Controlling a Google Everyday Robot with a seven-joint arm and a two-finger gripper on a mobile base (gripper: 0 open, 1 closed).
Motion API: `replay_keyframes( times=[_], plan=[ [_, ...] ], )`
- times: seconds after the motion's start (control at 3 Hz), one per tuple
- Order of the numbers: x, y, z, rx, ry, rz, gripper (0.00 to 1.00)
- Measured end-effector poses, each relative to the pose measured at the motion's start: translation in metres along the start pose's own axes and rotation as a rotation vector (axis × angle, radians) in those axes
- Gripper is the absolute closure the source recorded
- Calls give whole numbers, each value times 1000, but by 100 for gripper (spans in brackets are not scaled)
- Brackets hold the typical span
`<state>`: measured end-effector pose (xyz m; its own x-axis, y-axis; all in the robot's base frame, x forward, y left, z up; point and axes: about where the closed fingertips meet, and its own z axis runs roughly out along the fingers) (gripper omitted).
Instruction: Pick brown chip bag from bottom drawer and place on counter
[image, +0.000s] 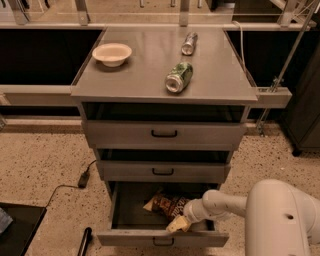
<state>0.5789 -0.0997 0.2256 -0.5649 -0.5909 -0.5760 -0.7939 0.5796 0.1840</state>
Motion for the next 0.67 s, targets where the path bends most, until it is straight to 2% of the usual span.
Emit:
replay_keyframes(
  times=[0.33,0.67],
  plan=[
    [-12,-22,19,47,-44,-8,0],
    [-12,-22,19,47,-44,-8,0]
  ],
)
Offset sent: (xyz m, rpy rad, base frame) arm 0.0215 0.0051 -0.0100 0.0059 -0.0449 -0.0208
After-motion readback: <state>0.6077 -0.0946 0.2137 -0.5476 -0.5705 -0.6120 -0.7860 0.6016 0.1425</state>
